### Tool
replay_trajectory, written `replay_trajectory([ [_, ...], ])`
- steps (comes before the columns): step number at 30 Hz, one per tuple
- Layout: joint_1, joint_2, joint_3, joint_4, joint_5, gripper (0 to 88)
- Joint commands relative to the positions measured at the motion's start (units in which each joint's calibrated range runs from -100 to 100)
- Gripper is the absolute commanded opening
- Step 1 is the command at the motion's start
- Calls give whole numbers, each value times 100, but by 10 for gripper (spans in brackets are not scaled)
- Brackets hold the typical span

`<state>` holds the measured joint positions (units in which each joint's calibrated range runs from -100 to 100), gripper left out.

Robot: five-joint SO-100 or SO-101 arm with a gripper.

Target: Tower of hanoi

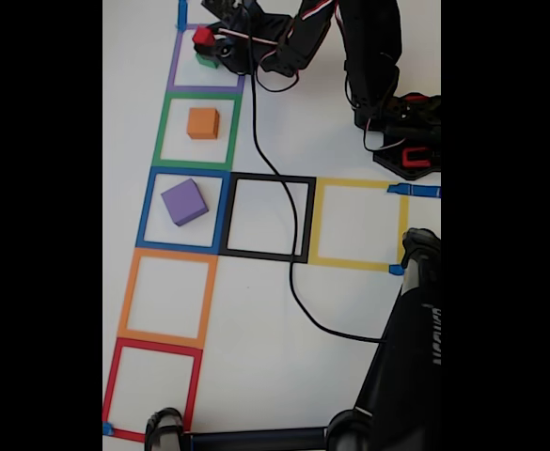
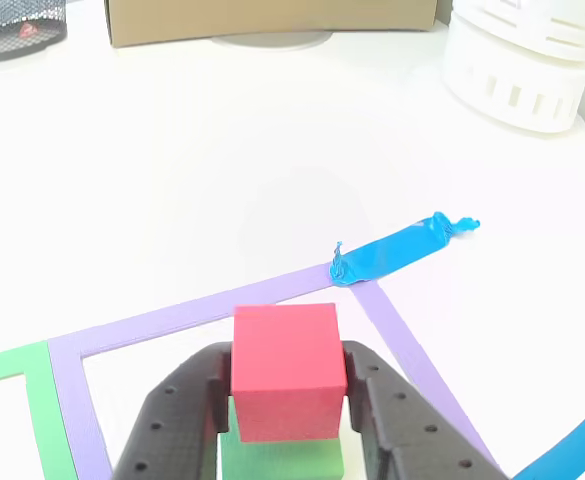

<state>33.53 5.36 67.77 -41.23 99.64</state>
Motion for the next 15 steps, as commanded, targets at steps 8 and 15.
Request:
replay_trajectory([
  [8,41,316,-41,-516,36,42],
  [15,12,437,-77,-638,36,42],
])
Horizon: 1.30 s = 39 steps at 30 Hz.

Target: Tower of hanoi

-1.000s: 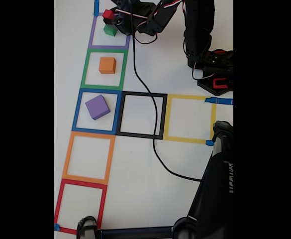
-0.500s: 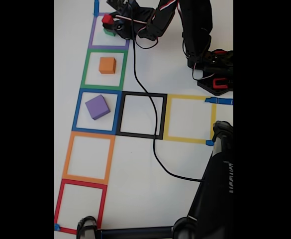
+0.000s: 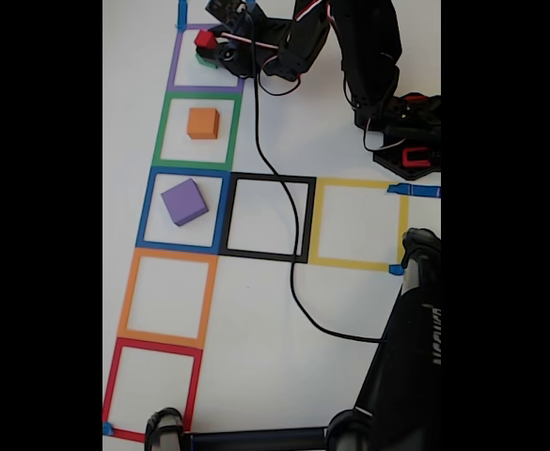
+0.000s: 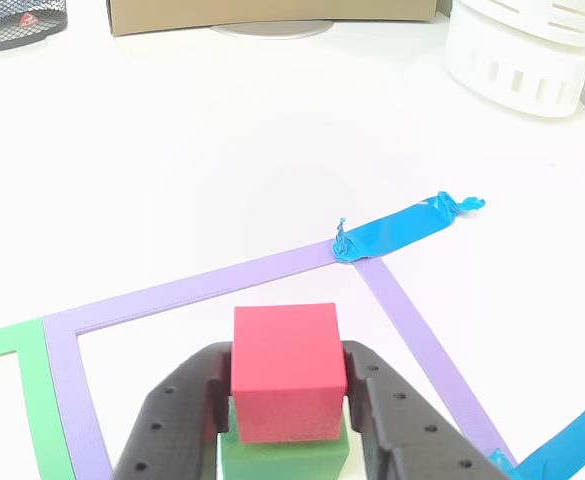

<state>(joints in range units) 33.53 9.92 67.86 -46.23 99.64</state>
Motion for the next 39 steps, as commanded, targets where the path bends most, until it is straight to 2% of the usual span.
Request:
replay_trajectory([
  [1,12,-11,-95,-154,36,42],
  [19,3,264,-241,-259,36,56],
  [30,70,385,-286,-332,36,118],
  [33,70,393,-295,-357,36,174],
  [39,51,360,-304,-357,36,188],
])
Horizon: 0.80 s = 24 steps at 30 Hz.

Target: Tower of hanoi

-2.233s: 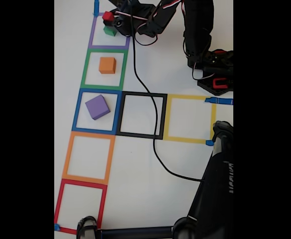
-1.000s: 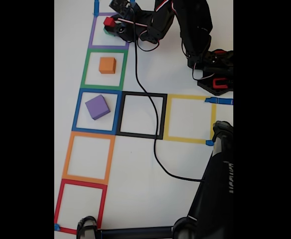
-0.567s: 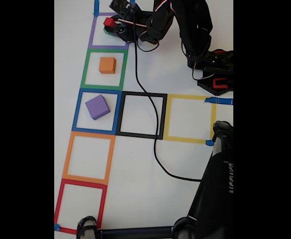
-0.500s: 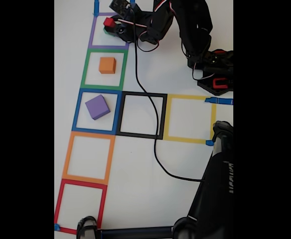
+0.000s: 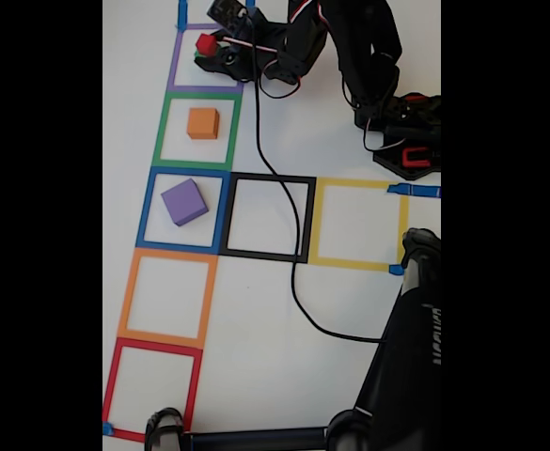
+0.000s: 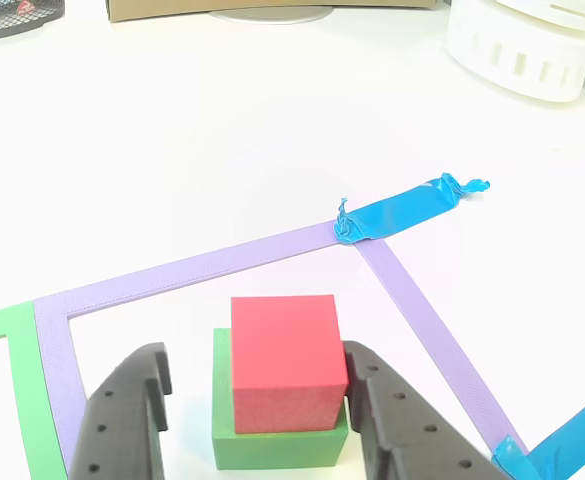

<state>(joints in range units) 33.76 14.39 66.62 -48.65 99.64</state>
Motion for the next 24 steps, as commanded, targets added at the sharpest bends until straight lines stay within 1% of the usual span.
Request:
replay_trajectory([
  [1,27,-111,-180,-115,36,189],
  [6,37,-378,-117,-1,36,193],
  [13,133,-1548,183,962,36,176],
  [17,200,-2614,356,2055,36,121],
  [20,200,-3575,338,3221,36,68],
  [24,47,-4633,138,4573,36,38],
])
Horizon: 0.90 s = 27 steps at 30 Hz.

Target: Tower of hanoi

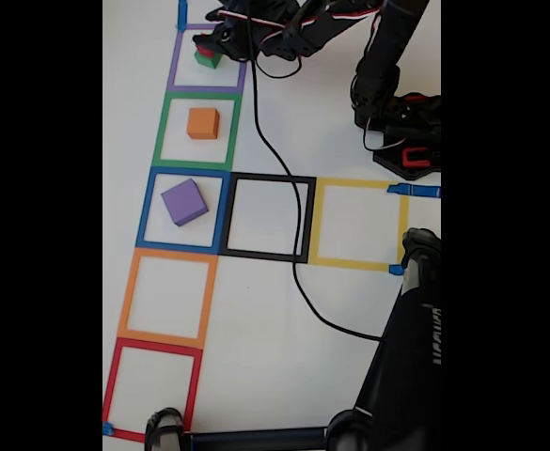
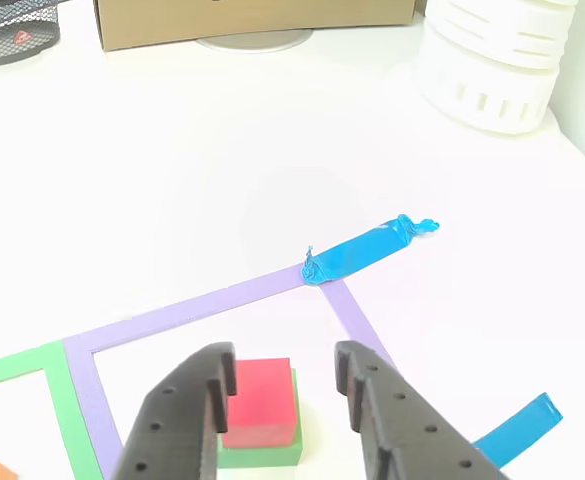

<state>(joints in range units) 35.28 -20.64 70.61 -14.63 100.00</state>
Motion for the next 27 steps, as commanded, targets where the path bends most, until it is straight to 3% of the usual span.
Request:
replay_trajectory([
  [1,-163,-1363,-342,1544,0,32],
  [9,-978,-2752,-1897,5115,0,1],
  [19,-2320,-2881,-4842,8249,0,0],
  [27,-2704,-2994,-6724,10597,0,1],
])
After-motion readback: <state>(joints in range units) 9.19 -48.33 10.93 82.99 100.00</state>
